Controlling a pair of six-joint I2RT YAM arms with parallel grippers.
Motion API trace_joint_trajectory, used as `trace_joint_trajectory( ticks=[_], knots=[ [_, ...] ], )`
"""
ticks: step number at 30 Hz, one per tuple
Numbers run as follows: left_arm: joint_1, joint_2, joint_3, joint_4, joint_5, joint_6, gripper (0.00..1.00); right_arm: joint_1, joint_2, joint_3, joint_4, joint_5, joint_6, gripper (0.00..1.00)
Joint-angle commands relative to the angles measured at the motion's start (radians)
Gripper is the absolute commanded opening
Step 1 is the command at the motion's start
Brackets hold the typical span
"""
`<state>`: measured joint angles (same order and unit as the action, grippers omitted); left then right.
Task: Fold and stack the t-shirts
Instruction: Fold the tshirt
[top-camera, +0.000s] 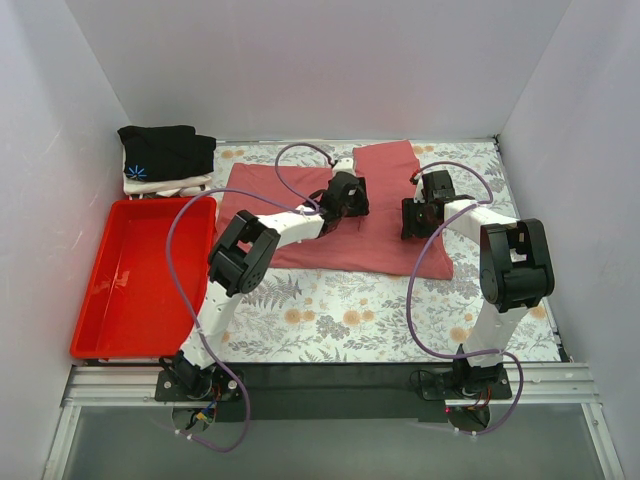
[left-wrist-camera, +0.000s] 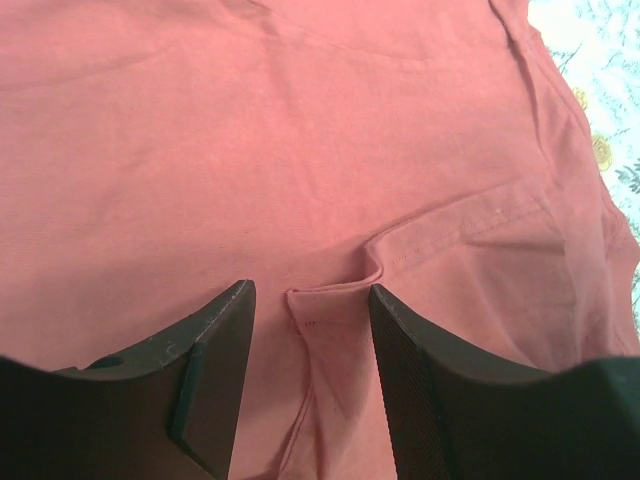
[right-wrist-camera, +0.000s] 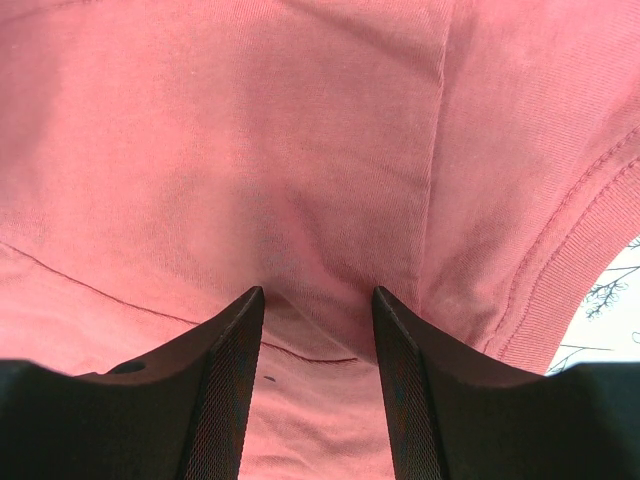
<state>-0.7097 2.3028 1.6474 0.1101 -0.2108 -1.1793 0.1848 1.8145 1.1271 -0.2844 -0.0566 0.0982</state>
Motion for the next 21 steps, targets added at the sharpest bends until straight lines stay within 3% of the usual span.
trace_joint_trajectory(
  ticks=[1,7,10,14,15,16,18,21],
  knots=[
    [-0.002,0.015,0.045,-0.015,0.042,0.010,0.46,-0.001,-0.034,-0.012,0.007,-0.022,-0.012,0.43],
    [-0.001,0.035,0.048,-0.032,0.048,0.004,0.46,0.001,-0.029,-0.009,0.007,-0.026,-0.012,0.43],
    [-0.002,0.038,0.046,-0.033,0.053,0.000,0.42,0.001,-0.029,-0.009,0.007,-0.028,-0.012,0.42],
    [-0.002,0.030,0.043,-0.032,0.034,-0.003,0.30,0.002,-0.027,-0.009,0.007,-0.031,-0.012,0.42],
    [-0.002,0.026,0.042,-0.032,0.030,-0.003,0.24,0.001,-0.026,-0.009,0.007,-0.031,-0.012,0.42],
    [-0.002,0.024,0.042,-0.030,0.021,0.001,0.12,0.001,-0.026,-0.007,0.007,-0.031,-0.012,0.42],
    [-0.002,0.020,0.043,-0.030,0.016,0.009,0.02,0.002,-0.023,-0.007,0.007,-0.031,-0.012,0.42],
    [0.000,0.010,0.051,-0.039,-0.021,0.032,0.00,0.002,-0.024,-0.009,0.007,-0.031,-0.014,0.42]
  ],
)
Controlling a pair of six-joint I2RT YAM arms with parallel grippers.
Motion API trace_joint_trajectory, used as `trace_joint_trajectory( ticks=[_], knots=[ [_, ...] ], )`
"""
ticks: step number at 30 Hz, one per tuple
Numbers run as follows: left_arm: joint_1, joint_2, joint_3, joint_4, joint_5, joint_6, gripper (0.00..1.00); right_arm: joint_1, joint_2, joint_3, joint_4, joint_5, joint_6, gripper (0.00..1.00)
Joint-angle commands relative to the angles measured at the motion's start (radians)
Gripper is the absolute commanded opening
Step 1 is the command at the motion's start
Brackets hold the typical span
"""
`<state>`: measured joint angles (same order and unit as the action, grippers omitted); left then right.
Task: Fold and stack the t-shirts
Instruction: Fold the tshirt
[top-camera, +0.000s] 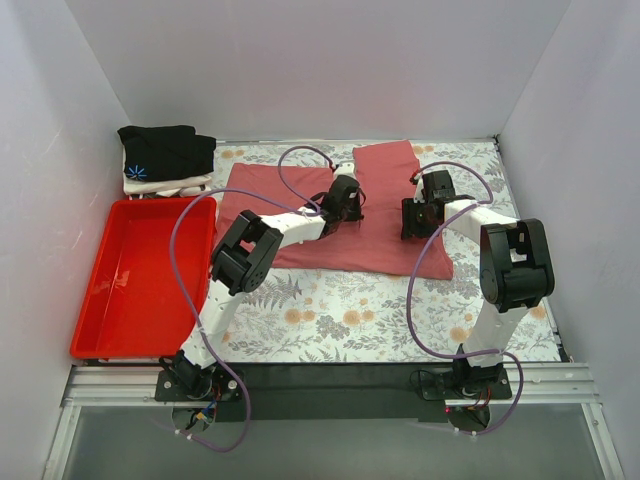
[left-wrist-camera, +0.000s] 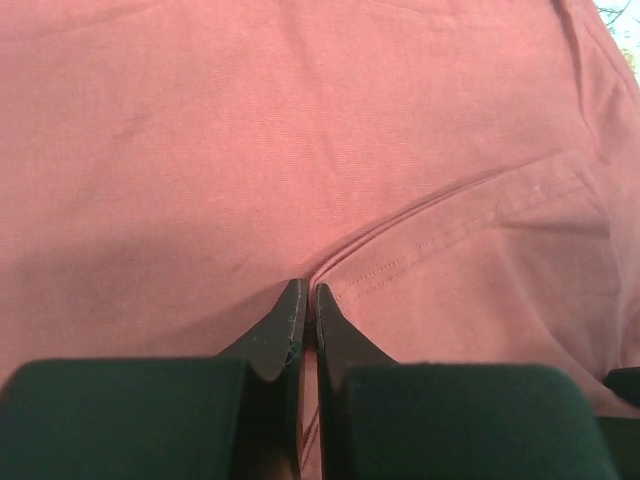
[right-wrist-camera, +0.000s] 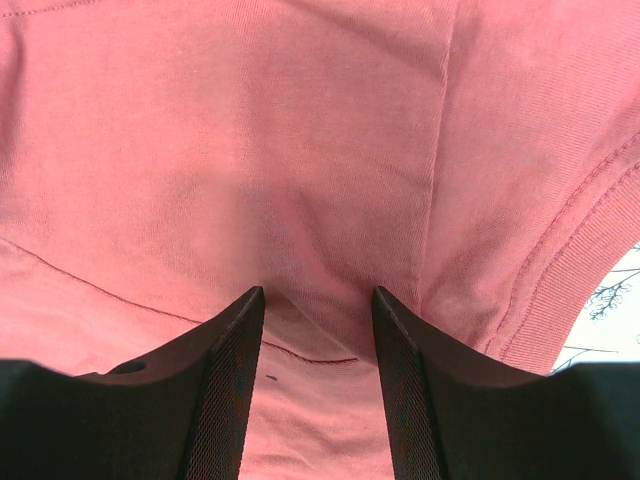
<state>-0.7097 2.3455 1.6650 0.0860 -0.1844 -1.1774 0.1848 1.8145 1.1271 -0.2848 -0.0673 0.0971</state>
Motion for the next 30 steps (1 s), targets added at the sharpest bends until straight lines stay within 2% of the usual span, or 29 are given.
trace_joint_trajectory(
  ticks=[1,7,8,11,12,17,21,25,30],
  knots=[
    [0.000,-0.035,0.036,-0.018,-0.056,0.036,0.00,0.001,-0.026,-0.009,0.007,-0.017,-0.013,0.42],
    [0.012,-0.049,0.038,-0.029,-0.127,0.097,0.01,0.001,-0.027,-0.009,0.007,-0.006,-0.013,0.42],
    [0.016,-0.049,0.041,-0.032,-0.145,0.110,0.17,0.002,-0.027,-0.009,0.007,-0.003,-0.013,0.42],
    [0.018,-0.063,0.050,-0.035,-0.176,0.134,0.54,0.001,-0.038,-0.010,0.006,0.011,-0.011,0.42],
    [0.018,-0.067,0.050,-0.034,-0.188,0.151,0.70,0.001,-0.043,-0.009,0.006,0.012,-0.011,0.42],
    [0.018,-0.176,0.013,-0.032,-0.242,0.214,0.76,0.001,-0.089,-0.003,-0.001,0.014,-0.010,0.42],
    [0.026,-0.314,-0.123,-0.009,-0.297,0.214,0.79,0.004,-0.145,-0.019,-0.001,0.014,0.000,0.42],
    [0.041,-0.445,-0.331,-0.012,-0.345,0.174,0.80,0.024,-0.185,-0.047,0.002,0.003,0.006,0.42],
    [0.065,-0.543,-0.520,-0.057,-0.342,0.052,0.81,0.050,-0.187,-0.115,0.038,-0.041,0.019,0.42]
  ],
)
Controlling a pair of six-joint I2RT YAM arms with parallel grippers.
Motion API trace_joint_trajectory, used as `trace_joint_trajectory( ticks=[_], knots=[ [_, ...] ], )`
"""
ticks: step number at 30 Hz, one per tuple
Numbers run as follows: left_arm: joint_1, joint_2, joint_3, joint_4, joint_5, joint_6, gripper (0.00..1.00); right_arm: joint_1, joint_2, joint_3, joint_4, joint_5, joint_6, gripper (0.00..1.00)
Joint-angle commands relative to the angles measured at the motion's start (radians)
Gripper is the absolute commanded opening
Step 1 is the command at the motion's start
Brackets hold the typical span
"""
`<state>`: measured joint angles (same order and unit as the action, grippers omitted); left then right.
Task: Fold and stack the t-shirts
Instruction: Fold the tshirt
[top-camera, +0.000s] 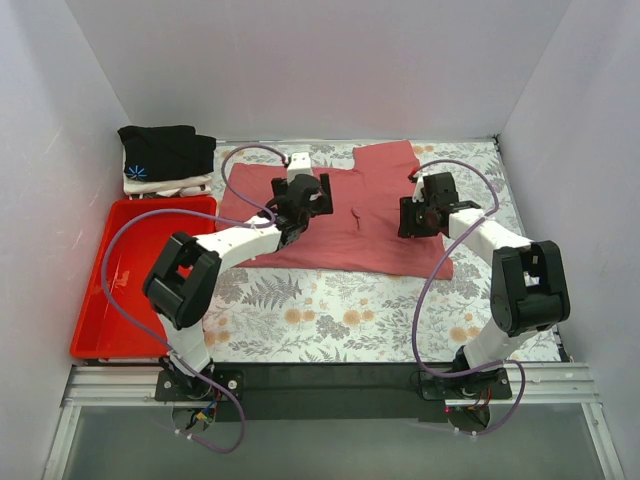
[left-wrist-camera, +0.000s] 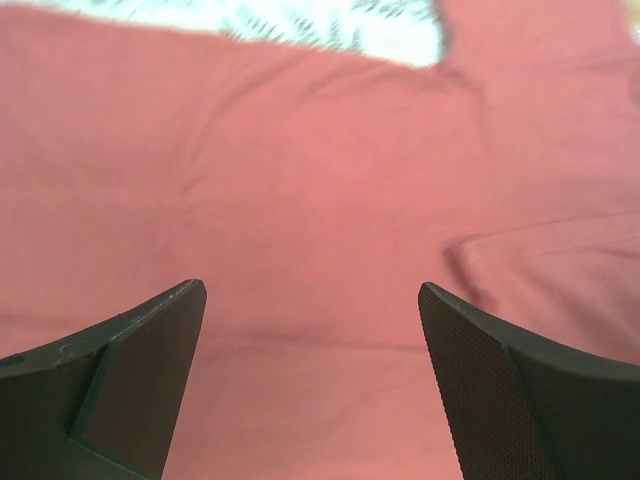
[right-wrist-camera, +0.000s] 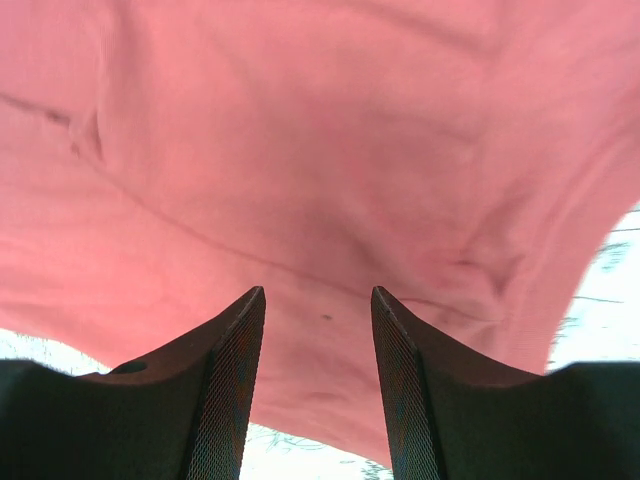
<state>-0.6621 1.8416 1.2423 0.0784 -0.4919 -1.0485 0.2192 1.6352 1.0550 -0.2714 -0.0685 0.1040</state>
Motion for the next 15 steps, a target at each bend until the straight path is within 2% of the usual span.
trace_joint_trajectory(
  ticks=[1,6,15],
  knots=[
    [0.019,-0.054,-0.130,-0.048,-0.025,-0.091,0.80,0.014,-0.003,-0.052,0.037,-0.051,0.013,0.42],
    [0.022,-0.061,-0.262,-0.049,-0.001,-0.160,0.81,0.017,0.031,-0.088,0.052,-0.048,0.016,0.42],
    [0.021,-0.125,-0.447,-0.017,0.070,-0.266,0.81,0.014,0.054,-0.170,0.041,0.055,0.017,0.42]
  ],
)
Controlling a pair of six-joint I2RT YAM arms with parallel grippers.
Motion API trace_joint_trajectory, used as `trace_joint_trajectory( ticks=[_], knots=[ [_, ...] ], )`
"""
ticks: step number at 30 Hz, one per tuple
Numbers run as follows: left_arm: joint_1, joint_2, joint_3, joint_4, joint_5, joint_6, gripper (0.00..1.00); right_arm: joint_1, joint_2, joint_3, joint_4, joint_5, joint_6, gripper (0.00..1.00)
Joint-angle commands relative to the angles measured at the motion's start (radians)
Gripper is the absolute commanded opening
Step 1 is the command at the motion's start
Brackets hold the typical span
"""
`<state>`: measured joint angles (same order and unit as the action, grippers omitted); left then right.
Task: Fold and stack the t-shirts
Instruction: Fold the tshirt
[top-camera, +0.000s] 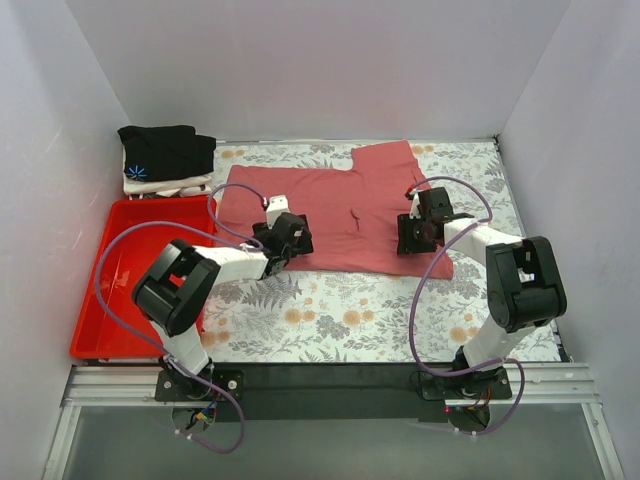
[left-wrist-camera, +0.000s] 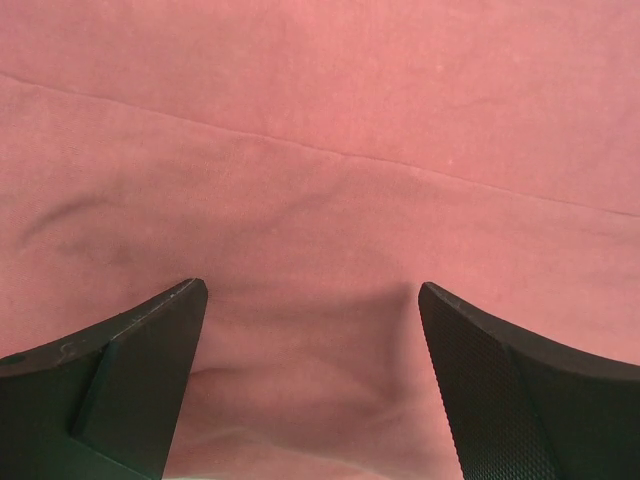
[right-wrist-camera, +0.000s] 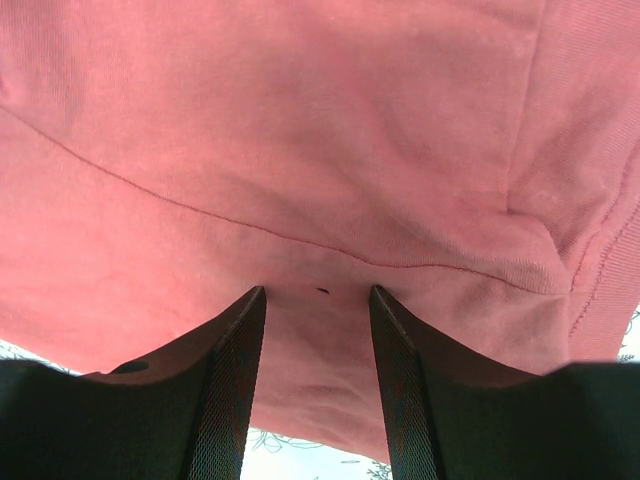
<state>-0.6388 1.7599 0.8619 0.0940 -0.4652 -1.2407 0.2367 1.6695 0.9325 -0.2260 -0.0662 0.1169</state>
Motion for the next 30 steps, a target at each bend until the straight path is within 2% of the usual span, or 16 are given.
trace_joint_trajectory(
  ticks=[1,5,9,15,23,25,30],
  knots=[
    [-0.005,-0.051,-0.102,-0.027,0.057,-0.097,0.81,-0.004,0.024,-0.061,-0.006,0.058,0.007,0.42],
    [-0.048,-0.062,-0.170,-0.004,0.066,-0.130,0.81,-0.004,0.018,-0.099,-0.010,0.062,0.015,0.42],
    [-0.094,-0.060,-0.222,-0.004,0.073,-0.186,0.81,-0.004,-0.014,-0.135,-0.039,0.132,0.030,0.43],
    [-0.140,-0.057,-0.288,-0.002,0.079,-0.246,0.81,-0.005,-0.037,-0.159,-0.134,0.193,0.026,0.45],
    [-0.171,-0.109,-0.345,-0.008,0.072,-0.259,0.81,-0.011,-0.037,-0.118,-0.226,0.074,0.017,0.48],
    [-0.173,-0.125,-0.368,-0.008,0.083,-0.267,0.81,0.004,-0.016,-0.106,-0.269,0.124,0.045,0.48],
    [-0.179,-0.131,-0.382,-0.008,0.096,-0.279,0.81,0.026,-0.042,-0.161,-0.234,0.135,0.099,0.47]
  ],
)
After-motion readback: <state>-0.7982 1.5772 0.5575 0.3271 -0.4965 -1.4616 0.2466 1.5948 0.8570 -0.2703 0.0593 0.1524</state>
